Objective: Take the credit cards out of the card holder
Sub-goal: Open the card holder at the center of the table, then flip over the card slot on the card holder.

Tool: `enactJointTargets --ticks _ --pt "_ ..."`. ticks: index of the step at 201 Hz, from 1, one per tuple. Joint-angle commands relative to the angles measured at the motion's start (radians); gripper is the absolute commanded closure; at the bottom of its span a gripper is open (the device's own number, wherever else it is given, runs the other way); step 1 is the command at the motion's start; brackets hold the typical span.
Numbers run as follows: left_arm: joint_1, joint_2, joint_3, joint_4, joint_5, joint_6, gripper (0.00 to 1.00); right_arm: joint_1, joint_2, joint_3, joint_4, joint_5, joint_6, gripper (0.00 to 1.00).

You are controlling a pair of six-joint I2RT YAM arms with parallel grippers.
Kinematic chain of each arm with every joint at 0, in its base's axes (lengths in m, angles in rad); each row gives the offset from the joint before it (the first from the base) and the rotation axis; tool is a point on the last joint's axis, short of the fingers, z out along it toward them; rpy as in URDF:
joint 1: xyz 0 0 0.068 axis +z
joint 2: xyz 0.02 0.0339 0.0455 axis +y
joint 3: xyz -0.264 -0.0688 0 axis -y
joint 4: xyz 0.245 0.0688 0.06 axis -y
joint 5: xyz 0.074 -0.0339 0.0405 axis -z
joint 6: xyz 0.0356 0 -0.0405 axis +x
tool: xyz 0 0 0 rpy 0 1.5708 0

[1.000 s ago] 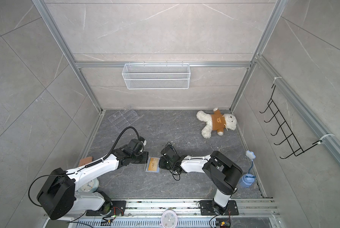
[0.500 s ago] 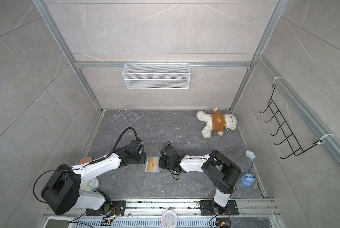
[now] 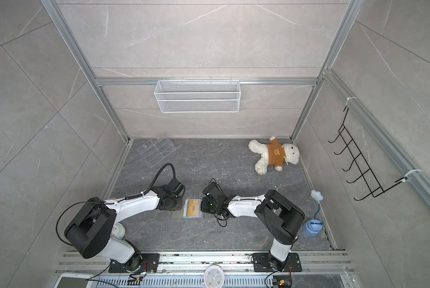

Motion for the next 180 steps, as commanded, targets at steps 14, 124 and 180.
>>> enactJointTargets --ticks 14,124,180 --pt "-0.028 0.028 -0.053 0.053 0.138 -0.029 0.94 0.001 0.032 0.016 0.003 -0.028 -0.003 0.73" --pt "-0.03 0.011 -0.084 0.083 0.152 -0.035 1.0 0.006 -0.122 0.002 0.004 -0.116 0.019 0.53" --pt "-0.029 0.014 -0.085 0.085 0.155 -0.036 1.0 0.006 -0.013 -0.002 0.04 -0.077 0.038 0.5"
